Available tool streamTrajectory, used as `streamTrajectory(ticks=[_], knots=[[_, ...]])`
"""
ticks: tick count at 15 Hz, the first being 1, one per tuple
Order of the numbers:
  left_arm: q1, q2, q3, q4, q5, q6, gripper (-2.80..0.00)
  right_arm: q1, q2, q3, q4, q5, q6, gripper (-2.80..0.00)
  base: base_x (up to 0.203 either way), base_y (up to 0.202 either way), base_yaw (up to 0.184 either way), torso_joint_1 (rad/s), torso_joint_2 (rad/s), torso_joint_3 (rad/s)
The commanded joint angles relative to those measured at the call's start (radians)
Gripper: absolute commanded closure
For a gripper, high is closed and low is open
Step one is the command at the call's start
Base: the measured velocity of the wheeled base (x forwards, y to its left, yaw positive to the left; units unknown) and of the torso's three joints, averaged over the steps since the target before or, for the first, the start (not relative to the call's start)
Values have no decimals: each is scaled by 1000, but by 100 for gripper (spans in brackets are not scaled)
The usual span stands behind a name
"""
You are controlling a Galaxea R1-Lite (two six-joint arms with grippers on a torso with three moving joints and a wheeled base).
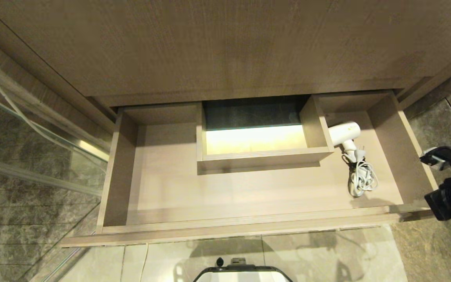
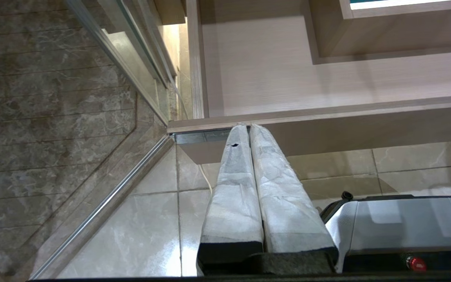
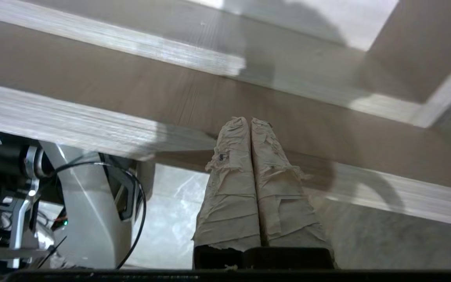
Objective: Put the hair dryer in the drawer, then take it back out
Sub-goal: Close the drawer
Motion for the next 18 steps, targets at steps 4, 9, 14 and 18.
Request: streamTrajectory(ticks=[4, 9, 14, 18], knots=[[0, 0, 1, 0, 0, 0, 0, -5, -119, -16, 5, 5, -12, 0, 0, 0, 0, 0, 0, 0], [0, 0, 0, 0, 0, 0, 0, -9, -114, 107, 138, -76, -66, 0, 0, 0, 0, 0, 0, 0], [0, 0, 1, 0, 0, 0, 0, -10, -7, 133, 123, -97, -76, 0, 0, 0, 0, 0, 0, 0], [0, 0, 2, 0, 0, 0, 0, -9, 108, 134, -88, -97, -86, 0, 0, 0, 0, 0, 0, 0]])
